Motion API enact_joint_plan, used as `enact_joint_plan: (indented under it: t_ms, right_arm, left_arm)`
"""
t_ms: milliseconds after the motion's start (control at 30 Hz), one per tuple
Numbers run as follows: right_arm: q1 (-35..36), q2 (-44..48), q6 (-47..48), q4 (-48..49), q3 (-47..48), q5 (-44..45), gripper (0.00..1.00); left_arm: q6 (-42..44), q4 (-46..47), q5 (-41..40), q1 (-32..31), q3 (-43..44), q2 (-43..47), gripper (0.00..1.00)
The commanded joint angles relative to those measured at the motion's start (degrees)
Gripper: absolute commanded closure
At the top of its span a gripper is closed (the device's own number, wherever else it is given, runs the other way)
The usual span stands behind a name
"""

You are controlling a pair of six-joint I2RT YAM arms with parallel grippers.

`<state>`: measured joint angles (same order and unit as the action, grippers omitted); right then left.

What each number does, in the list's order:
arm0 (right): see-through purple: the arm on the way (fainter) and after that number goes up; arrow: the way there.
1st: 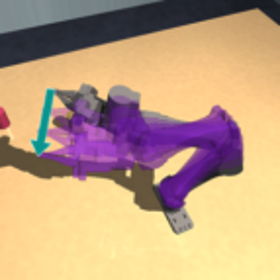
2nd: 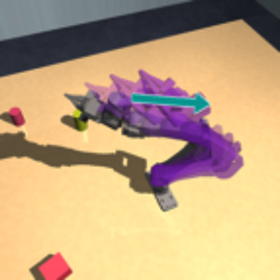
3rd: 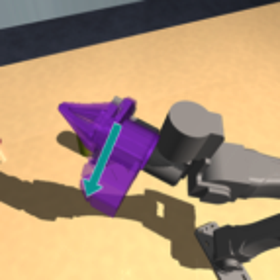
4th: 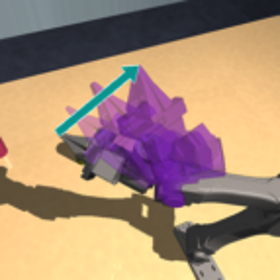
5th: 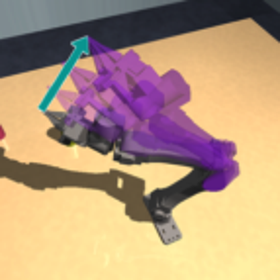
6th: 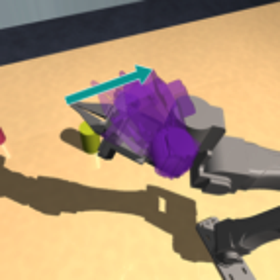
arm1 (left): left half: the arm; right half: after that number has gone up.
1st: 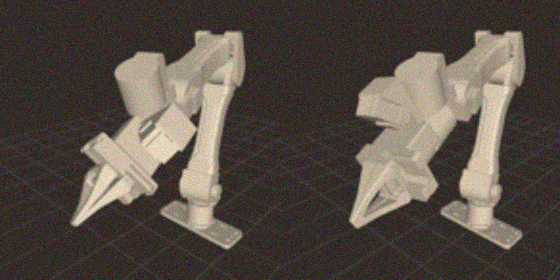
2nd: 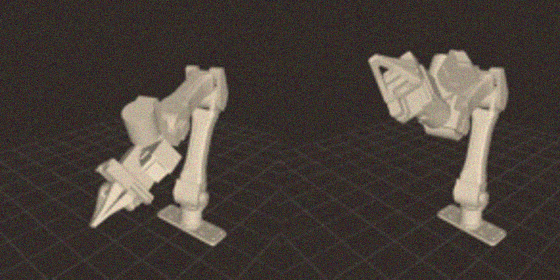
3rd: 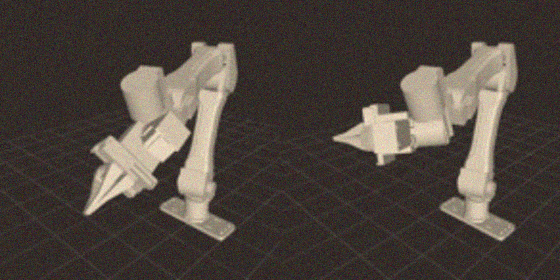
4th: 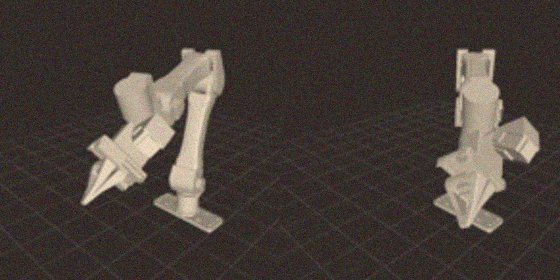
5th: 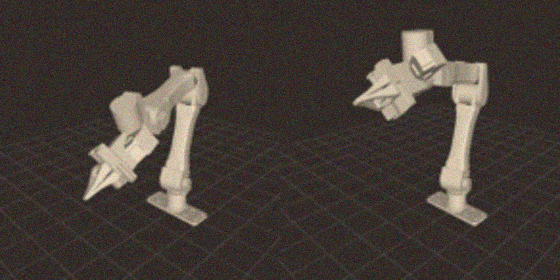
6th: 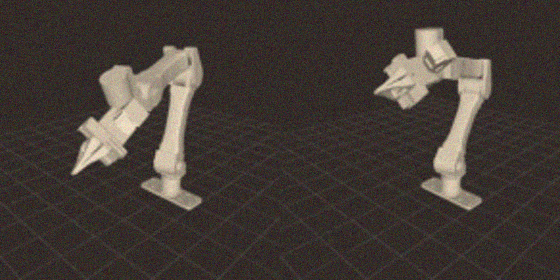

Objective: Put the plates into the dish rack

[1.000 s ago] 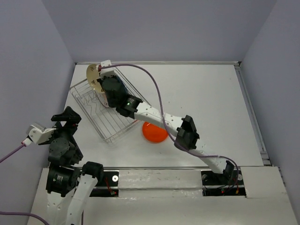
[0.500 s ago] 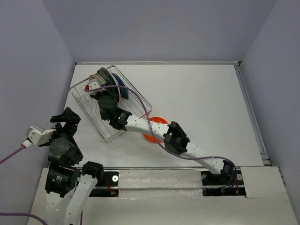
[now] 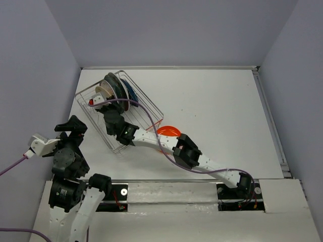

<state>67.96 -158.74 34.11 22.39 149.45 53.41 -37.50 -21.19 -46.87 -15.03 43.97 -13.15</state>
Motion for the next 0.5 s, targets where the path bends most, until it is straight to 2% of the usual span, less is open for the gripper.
enact_joint_plan:
  t_ms: [0, 33, 100, 267, 367, 467]
  right_arm:
    - [1.8, -1.1, 1.2, 4.3, 0.1, 1.0, 0.86]
    - [1.8, -0.3, 0.8, 4.6, -0.5, 0.8, 0.72]
    - [2.3, 1.5, 0.0, 4.9, -2.0, 0.6, 0.61]
    - [2.3, 8.6, -4.6, 4.6, -10.0, 0.3, 0.6]
    - [2.3, 14.4, -8.5, 3.4, -16.3, -0.8, 0.49]
    - [2.3, 21.4, -13.0, 1.0, -23.5, -2.8, 0.46]
  left_arm:
    - [0.1, 2.9, -1.4, 0.2, 0.4, -0.7, 0.01]
    - [0.1, 2.9, -1.4, 0.3, 0.4, -0.7, 0.01]
    - [0.2, 2.9, -1.5, 0.3, 0.4, -0.9, 0.01]
    - [0.8, 3.6, -0.9, 0.4, 0.0, -1.0, 0.01]
    - [1.2, 4.0, -0.5, 0.5, -0.3, -0.9, 0.01]
    - [1.7, 4.7, -0.1, 0.5, -0.9, -0.2, 0.01]
